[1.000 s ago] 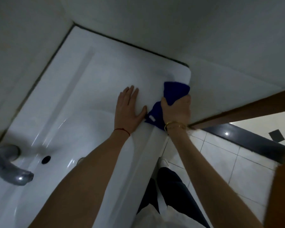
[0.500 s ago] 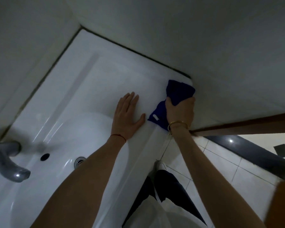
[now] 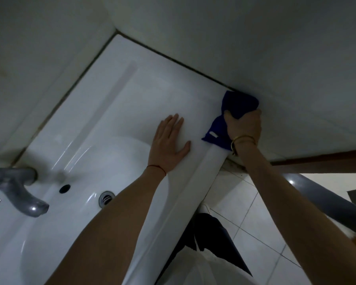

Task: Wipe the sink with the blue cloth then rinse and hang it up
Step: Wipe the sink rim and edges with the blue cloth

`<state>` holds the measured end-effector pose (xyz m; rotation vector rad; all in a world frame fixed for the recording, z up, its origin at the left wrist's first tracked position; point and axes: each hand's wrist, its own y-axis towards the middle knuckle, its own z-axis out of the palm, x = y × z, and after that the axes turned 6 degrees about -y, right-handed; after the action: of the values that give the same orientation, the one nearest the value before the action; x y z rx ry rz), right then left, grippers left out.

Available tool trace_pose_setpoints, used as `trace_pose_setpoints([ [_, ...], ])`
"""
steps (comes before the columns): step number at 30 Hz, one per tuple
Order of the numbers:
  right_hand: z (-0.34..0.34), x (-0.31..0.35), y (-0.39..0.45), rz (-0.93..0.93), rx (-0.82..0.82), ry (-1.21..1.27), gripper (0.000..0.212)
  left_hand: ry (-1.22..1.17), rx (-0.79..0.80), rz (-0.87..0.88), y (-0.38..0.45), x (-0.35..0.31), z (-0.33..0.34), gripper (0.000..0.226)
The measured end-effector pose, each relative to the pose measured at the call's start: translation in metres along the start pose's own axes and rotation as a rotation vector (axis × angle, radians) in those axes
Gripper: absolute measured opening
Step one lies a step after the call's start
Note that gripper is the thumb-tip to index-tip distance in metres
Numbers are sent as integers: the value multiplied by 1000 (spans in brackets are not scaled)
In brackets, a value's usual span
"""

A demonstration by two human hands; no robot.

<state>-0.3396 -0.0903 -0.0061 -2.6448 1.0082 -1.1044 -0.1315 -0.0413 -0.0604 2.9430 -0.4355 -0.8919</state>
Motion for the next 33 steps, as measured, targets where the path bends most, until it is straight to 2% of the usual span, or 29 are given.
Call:
trace_pose_setpoints([
  [4, 3, -3, -8, 16, 14, 11, 77, 19, 33, 11, -4, -6, -5, 64],
  [7, 9, -9, -28, 37, 32, -22, 86, 30, 72, 26, -20, -8, -13, 61],
  [10, 19, -21, -63, 25, 53, -50, 88, 30, 85, 67, -55, -9, -26, 57],
  [14, 26, -32, -114, -11, 34, -150, 89, 19, 18, 72, -122, -9, -51, 51],
  [16, 30, -36, -139, 12, 76, -116, 93, 42, -1, 21, -163, -6, -67, 50],
  [25, 57, -67, -258, 21, 133, -33, 102, 171, -47, -414, -377, 28, -143, 55],
  [30, 81, -93, -349, -1, 134, -34, 97, 196, 9, -453, -477, 48, -168, 59],
  [33, 95, -107, -395, 33, 170, 36, 100, 179, -21, -424, -502, 57, -172, 54],
])
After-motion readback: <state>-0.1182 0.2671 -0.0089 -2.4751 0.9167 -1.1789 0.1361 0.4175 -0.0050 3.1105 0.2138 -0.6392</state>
